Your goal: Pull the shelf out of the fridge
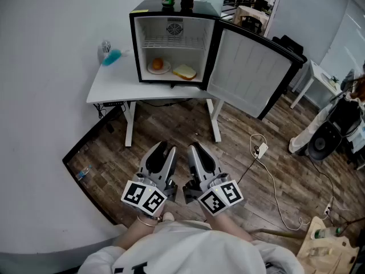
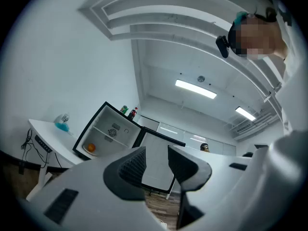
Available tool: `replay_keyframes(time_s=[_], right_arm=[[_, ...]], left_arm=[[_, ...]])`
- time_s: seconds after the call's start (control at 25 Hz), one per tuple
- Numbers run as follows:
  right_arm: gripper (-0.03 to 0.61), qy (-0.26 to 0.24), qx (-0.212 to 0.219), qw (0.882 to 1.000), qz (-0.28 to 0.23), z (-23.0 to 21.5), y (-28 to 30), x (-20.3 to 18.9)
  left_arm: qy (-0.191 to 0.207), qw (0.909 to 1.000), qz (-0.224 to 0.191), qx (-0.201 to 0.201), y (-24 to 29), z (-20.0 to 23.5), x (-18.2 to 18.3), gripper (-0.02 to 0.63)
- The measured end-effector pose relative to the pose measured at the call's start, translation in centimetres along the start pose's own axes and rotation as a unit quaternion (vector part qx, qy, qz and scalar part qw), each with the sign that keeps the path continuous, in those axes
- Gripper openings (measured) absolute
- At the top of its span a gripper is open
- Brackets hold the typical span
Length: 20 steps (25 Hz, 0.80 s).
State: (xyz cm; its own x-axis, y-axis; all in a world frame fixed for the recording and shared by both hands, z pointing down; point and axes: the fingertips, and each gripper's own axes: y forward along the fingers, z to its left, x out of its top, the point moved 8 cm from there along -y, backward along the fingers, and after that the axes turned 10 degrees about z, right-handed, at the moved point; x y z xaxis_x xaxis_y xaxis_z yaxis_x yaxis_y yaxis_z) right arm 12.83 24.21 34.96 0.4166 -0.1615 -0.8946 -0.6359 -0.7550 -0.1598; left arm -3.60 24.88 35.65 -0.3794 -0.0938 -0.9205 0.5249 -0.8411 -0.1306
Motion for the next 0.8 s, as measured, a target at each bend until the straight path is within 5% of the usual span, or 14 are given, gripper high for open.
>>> replay_keyframes(time_s=[0.8], right_arm=[[0.063,0.003,0.006,1.000,-0.023,0.4,1.2,0.1]], left_arm=[[-0.007,1.0000,-0.003,-0.003,0.2,1.4,0.7,0.146]])
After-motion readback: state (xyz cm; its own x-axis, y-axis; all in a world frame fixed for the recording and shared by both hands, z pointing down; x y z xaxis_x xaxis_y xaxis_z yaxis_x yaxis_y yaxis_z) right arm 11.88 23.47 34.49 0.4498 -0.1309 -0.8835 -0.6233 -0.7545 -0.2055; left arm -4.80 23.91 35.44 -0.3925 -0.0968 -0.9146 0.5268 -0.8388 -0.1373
